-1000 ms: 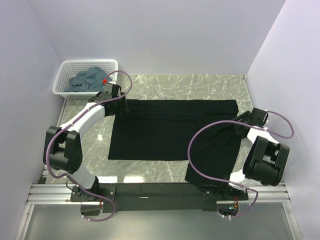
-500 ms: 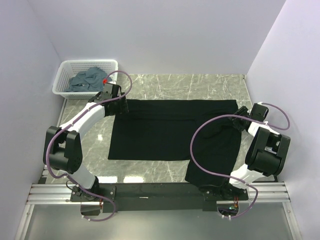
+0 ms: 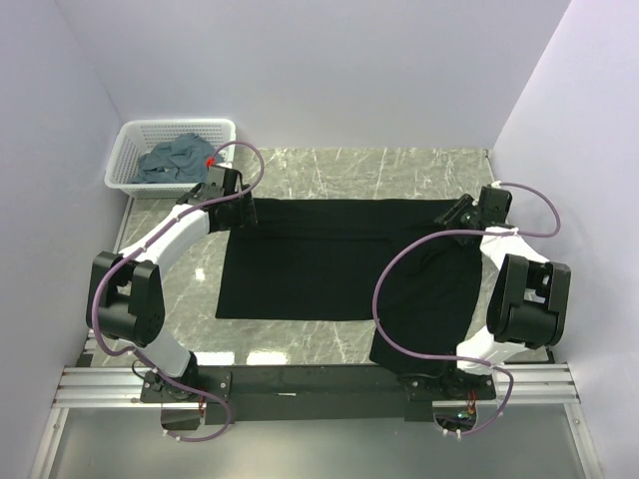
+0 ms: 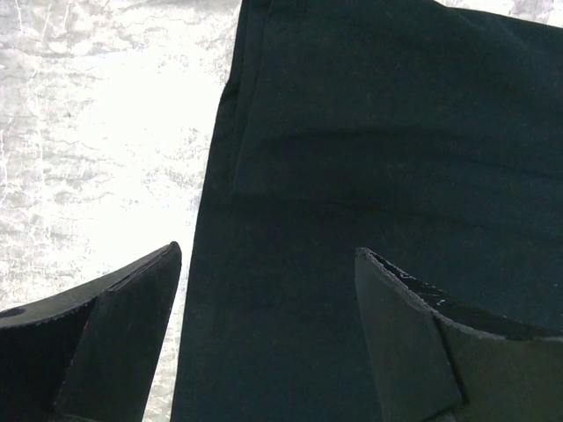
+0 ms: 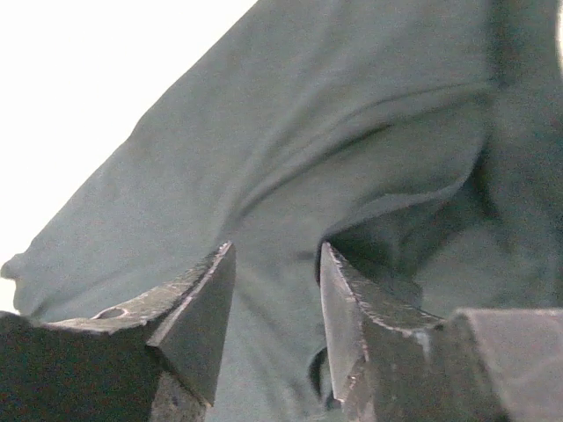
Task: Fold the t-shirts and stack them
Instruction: Fold the tshirt
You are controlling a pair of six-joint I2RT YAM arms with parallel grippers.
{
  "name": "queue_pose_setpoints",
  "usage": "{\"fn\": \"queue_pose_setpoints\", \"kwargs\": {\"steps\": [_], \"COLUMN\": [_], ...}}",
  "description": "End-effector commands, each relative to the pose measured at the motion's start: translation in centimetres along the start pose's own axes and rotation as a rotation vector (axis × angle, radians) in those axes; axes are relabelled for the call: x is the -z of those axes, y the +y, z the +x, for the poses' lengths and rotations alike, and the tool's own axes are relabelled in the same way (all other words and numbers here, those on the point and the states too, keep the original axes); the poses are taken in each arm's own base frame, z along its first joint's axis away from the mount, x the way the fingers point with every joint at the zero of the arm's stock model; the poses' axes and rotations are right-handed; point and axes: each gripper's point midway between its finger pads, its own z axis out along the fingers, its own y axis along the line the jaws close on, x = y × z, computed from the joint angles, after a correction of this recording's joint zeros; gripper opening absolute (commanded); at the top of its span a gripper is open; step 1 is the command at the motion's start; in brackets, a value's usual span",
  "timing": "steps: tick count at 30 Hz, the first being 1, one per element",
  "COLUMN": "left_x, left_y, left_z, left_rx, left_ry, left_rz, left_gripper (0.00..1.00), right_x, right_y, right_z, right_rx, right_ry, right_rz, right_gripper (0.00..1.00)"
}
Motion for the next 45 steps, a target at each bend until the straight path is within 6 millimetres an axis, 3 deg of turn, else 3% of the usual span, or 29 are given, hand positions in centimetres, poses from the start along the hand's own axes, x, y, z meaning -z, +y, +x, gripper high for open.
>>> {"fn": "queue_pose_setpoints", "kwargs": {"steps": [1,6,10,16,23,36,41,45], "left_x": [0.5,0.7,0.7,0.5,0.4,0.1,0.1,0.1], "left_y": [-0.9,-1.2,-1.1,-1.1,-1.1,-1.1,-1.1,-1.1], "left_z": [-1.7,-1.8,-1.7,-1.6,-1.4,-1.3,-1.3,-1.3], "left_rx": [-0.006,-0.004,-0.007,-0.011,-0.014,-0.017,-0.016,-0.018], "left_ry": [-0.037,-0.039,-0.037,-0.032,-0.025,-0.018,-0.02,-0.018], "left_rz": [0.03,0.046,0.046,0.043,0.044,0.038,0.037,0.037], "left_gripper": [0.86,0.86,0.86,0.86,0.86,0.86,0.86,0.86], "right_x": [1.0,2.1,2.3,1.0,-0.4,-0.3,0.0,1.2], "right_y": [-2.5,-5.4,-6.5,-8.0,-7.4,-1.1,-0.9,-3.2], "right_z": [-1.5,-1.6,-2.2,-1.4,-0.2,-2.4,-3.1,-3.8], "right_rx": [-0.014,-0.046,-0.052,-0.029,-0.009,-0.003,0.015,-0.052], "right_ry": [-0.084,-0.123,-0.136,-0.079,0.001,0.016,-0.001,-0.082], "right_rz": [0.116,0.152,0.168,0.171,0.089,0.017,0.033,0.108], "right_gripper": [0.5,0.45,0.45,0.45,0.5,0.51,0.51,0.47]}}
